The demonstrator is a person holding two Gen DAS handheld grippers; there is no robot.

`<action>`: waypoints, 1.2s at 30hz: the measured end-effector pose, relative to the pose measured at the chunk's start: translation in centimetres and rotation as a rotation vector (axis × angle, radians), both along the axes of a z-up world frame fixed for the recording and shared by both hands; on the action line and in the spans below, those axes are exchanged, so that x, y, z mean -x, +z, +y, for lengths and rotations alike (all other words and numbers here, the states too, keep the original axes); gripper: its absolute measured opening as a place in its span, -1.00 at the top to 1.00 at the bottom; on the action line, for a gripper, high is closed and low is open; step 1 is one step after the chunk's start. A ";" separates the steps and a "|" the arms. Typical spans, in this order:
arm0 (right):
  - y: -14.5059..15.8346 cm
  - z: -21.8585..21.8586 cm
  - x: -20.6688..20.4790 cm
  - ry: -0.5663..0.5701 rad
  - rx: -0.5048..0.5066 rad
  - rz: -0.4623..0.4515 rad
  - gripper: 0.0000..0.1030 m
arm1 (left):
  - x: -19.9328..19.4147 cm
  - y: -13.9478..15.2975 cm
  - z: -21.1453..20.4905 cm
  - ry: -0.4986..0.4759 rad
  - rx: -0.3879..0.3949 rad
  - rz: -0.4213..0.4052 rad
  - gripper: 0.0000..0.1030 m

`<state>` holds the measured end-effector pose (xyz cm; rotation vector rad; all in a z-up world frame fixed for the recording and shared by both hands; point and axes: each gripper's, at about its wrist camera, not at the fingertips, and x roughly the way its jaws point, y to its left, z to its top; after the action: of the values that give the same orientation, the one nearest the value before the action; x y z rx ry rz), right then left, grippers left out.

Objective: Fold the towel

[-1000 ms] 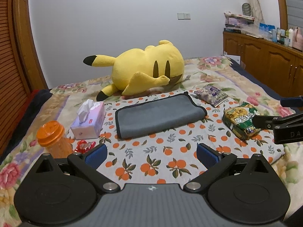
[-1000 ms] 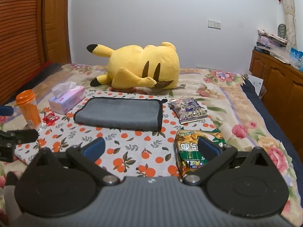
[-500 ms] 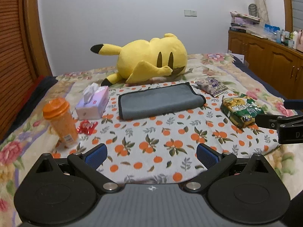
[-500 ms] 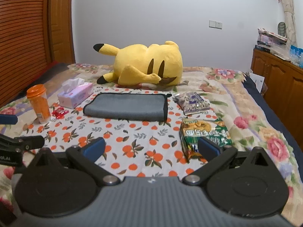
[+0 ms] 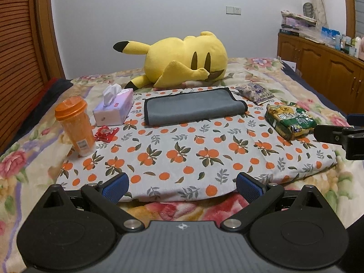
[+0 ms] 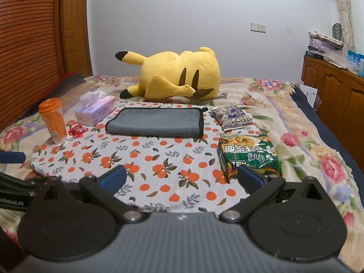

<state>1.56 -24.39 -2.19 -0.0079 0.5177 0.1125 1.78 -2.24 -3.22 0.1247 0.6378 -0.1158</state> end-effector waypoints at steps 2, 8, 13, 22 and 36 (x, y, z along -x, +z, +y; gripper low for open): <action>-0.2 0.0 0.1 -0.001 -0.001 -0.002 -1.00 | 0.1 -0.4 0.0 0.004 -0.002 0.000 -0.98; -1.0 -0.2 -0.1 -0.021 0.004 0.006 -1.00 | 0.5 -0.7 0.4 0.011 0.005 -0.006 -0.98; -1.2 -0.2 0.1 -0.027 0.009 -0.001 -1.00 | 0.6 -0.7 0.8 0.021 0.019 -0.012 -0.98; -1.1 -0.2 0.4 -0.028 0.017 -0.012 -1.00 | 1.4 -0.4 0.9 0.025 0.030 -0.058 -0.98; -0.7 -0.6 0.8 -0.039 -0.002 -0.048 -1.00 | 2.0 0.3 1.2 0.029 0.050 -0.118 -0.98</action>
<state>0.77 -24.96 -2.93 0.0012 0.4701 0.0743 -0.24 -1.08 -2.94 0.0737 0.5187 -0.0951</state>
